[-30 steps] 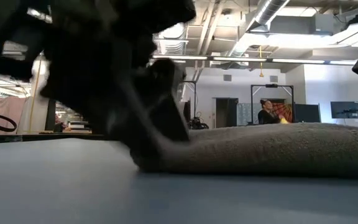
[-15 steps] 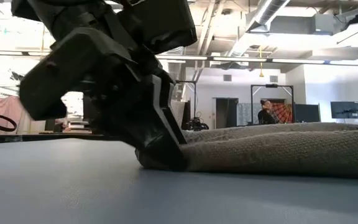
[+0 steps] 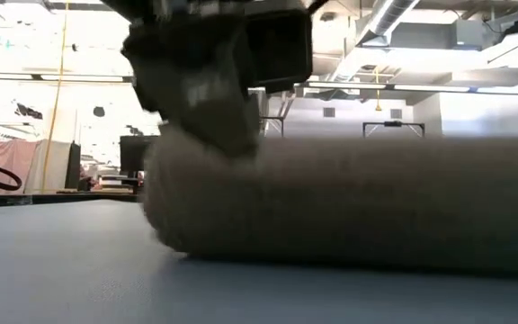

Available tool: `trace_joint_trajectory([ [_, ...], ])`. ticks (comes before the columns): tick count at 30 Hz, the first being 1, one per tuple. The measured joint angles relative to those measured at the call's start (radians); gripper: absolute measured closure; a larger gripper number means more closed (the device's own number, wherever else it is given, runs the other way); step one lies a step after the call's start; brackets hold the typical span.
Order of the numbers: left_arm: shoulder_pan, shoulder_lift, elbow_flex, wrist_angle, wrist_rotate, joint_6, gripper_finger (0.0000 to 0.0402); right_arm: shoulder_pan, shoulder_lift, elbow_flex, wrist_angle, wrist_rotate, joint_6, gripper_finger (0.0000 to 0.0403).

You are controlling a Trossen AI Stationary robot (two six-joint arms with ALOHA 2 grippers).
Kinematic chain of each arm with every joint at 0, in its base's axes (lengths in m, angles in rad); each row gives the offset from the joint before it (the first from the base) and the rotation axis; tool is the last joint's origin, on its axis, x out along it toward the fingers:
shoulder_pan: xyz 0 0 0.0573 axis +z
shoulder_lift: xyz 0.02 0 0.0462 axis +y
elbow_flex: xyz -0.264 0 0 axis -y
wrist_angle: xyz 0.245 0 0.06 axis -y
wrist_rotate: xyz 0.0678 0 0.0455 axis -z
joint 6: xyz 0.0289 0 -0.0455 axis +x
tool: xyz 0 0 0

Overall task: Roll towel
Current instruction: Roll the grey towel

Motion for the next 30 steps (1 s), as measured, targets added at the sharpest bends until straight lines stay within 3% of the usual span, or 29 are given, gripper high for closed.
trace_joint_trajectory([
  [3, 0.014, 0.008, -0.002, 0.028, 0.081, -0.080, 0.0389, -0.006, -0.002, -0.040, 0.101, -0.047, 0.048, 0.0341],
  [10, 0.041, 0.007, 0.000, -0.017, 0.123, -0.140, 0.0389, -0.007, -0.003, -0.134, 0.283, -0.061, 0.249, 0.0341],
  [21, 0.052, 0.061, -0.012, 0.007, 0.183, -0.285, 0.0389, -0.063, -0.004, -0.250, 0.508, -0.172, 0.411, 0.0342],
  [30, 0.112, -0.030, -0.023, -0.046, 0.201, -0.173, 0.0335, -0.081, -0.004, -0.324, 0.635, -0.272, 0.478, 0.0342],
])
